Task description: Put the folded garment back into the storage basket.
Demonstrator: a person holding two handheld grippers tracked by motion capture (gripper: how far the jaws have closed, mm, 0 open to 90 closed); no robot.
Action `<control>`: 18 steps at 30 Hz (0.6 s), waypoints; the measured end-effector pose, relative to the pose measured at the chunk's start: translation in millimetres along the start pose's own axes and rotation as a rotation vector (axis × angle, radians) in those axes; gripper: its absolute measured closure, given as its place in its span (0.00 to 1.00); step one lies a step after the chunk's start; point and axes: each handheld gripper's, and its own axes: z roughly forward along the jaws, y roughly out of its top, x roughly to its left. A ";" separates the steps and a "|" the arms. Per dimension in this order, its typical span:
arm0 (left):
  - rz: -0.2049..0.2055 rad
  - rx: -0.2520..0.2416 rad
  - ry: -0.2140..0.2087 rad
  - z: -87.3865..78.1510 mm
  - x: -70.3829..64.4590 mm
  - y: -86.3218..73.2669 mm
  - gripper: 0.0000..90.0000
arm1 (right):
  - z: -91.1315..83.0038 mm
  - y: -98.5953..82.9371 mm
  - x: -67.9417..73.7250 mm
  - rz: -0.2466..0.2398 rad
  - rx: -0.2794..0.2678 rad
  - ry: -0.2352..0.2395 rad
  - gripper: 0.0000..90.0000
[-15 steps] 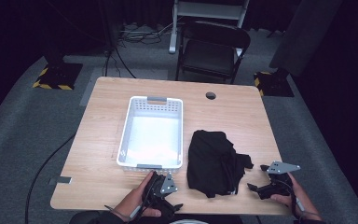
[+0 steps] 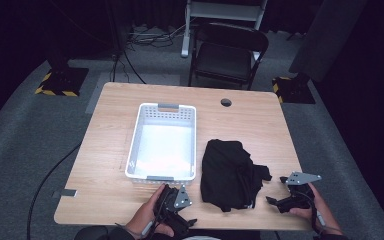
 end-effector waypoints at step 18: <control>0.004 -0.030 0.002 -2.6 -3.9 12.3 0.06 | -7.3 19.8 4.6 -0.042 -0.006 -0.029 0.03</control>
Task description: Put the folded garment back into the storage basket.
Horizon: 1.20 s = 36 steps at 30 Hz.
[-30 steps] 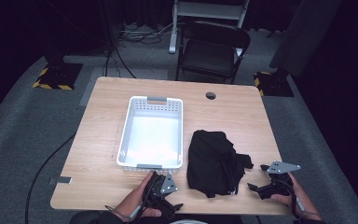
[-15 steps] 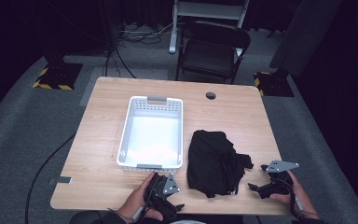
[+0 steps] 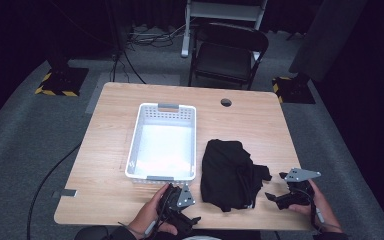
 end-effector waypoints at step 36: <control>0.062 0.017 0.057 19.5 -11.5 26.1 0.24 | -1.7 20.9 4.6 -0.054 -0.013 -0.018 0.03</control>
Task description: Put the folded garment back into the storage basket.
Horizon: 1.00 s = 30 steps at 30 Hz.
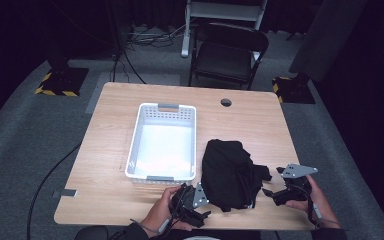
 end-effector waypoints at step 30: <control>0.037 -0.022 0.067 18.9 -6.1 14.5 0.56 | 3.8 -6.8 0.5 0.008 0.019 0.000 0.03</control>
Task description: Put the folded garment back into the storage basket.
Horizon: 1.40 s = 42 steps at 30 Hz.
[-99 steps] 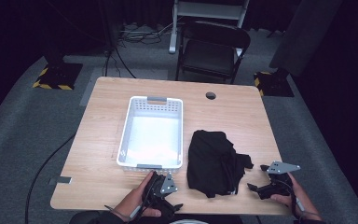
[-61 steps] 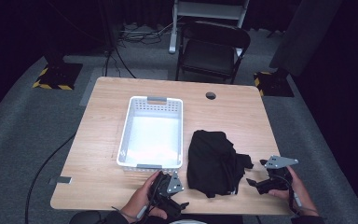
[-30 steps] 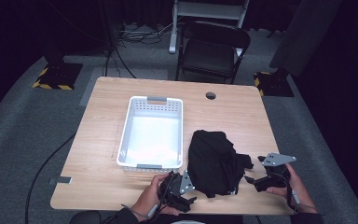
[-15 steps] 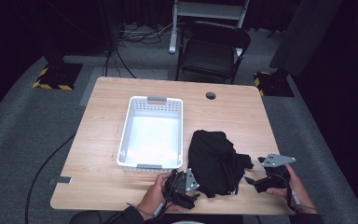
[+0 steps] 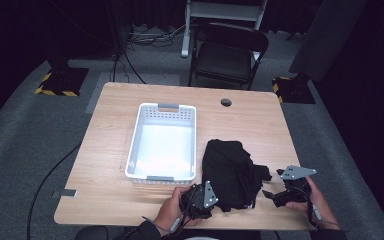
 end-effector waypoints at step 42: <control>0.026 -0.009 -0.054 -1.4 1.8 -3.7 0.87 | 2.1 28.3 -6.9 -0.009 -0.034 -0.056 0.03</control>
